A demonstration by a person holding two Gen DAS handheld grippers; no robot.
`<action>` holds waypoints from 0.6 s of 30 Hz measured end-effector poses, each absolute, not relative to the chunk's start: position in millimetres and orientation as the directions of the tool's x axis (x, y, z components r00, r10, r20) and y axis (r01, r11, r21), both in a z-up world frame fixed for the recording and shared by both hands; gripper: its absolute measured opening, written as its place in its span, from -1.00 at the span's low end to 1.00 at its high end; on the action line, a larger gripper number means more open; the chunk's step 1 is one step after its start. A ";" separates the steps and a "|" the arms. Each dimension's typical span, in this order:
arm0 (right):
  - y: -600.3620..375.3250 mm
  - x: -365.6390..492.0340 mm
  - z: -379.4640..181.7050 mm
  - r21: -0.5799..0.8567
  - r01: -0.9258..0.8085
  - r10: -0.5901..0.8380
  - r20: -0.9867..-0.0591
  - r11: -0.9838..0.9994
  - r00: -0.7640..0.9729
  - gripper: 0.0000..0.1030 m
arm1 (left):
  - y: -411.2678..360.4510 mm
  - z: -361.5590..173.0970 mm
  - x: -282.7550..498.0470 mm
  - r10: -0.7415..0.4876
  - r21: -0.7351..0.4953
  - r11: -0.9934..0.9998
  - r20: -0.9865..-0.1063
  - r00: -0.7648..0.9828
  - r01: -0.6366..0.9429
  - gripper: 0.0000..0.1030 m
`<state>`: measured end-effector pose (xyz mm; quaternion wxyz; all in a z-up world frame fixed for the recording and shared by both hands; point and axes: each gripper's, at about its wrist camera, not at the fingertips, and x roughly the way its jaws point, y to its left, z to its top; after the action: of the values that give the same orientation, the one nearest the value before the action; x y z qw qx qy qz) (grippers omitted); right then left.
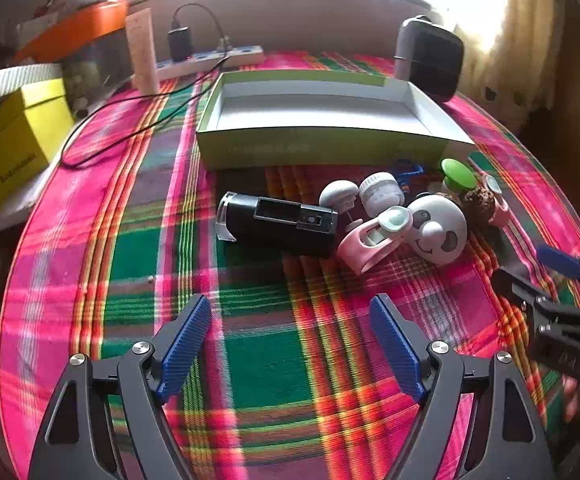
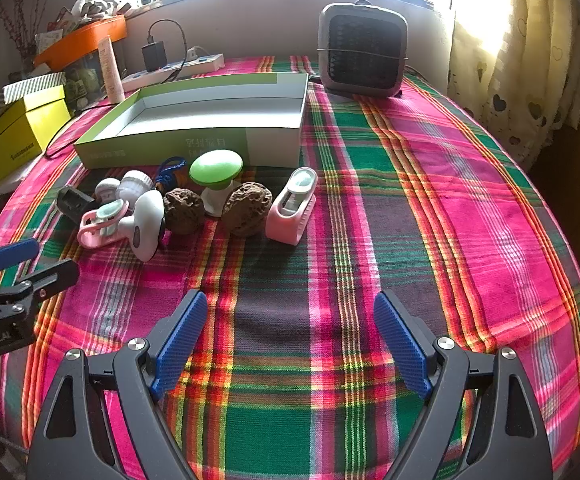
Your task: Organize objects
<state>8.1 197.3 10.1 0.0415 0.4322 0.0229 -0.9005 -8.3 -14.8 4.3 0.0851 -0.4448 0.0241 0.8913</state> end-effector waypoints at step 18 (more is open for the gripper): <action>207.7 2.9 10.5 0.002 0.176 -0.108 -0.794 -0.984 -0.599 0.67 | -33.3 13.3 -39.7 0.150 -0.019 -0.976 -0.779 -0.608 -0.217 0.59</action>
<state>2.9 207.7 10.5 0.0795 0.4408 0.0384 -0.8933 -39.7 -33.3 13.3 0.1024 -0.4305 0.0388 0.8959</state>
